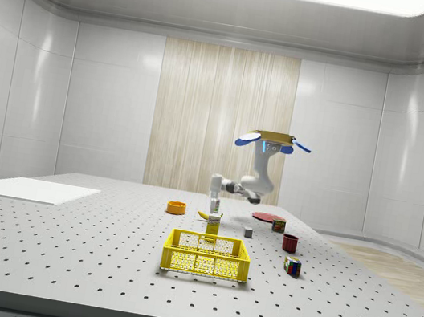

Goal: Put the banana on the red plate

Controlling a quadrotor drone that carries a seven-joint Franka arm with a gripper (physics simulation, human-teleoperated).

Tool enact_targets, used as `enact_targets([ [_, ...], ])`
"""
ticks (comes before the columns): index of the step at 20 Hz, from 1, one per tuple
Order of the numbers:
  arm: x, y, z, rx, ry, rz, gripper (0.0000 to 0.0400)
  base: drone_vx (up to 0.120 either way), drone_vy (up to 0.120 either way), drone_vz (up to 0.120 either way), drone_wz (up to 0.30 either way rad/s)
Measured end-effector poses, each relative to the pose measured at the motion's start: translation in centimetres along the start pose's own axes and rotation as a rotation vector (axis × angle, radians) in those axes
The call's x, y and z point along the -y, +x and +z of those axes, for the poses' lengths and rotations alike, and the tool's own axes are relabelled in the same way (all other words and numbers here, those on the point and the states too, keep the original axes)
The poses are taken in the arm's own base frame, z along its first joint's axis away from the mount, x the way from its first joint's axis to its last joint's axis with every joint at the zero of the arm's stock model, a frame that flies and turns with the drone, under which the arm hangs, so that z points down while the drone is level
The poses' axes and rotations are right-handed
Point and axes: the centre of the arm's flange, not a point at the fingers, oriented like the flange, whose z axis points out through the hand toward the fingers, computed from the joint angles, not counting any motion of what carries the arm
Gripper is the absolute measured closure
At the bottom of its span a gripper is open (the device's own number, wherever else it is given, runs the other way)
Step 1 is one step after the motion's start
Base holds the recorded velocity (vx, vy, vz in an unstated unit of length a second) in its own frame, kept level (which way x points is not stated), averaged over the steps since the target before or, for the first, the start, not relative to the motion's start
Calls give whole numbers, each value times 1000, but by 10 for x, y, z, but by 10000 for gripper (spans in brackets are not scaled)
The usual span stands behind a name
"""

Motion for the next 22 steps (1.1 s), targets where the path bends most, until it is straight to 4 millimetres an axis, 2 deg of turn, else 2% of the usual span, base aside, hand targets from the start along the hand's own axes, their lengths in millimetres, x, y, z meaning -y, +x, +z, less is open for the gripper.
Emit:
enact_targets([
  [4,0,0,0,0,0,0,0,120,0,0,0],
  [7,0,0,0,0,0,0,0,0,0,-13,0],
  [13,0,0,0,0,0,0,0,0,0,-120,0],
  [22,0,0,14,0,0,0,0,0,0,0,0],
])
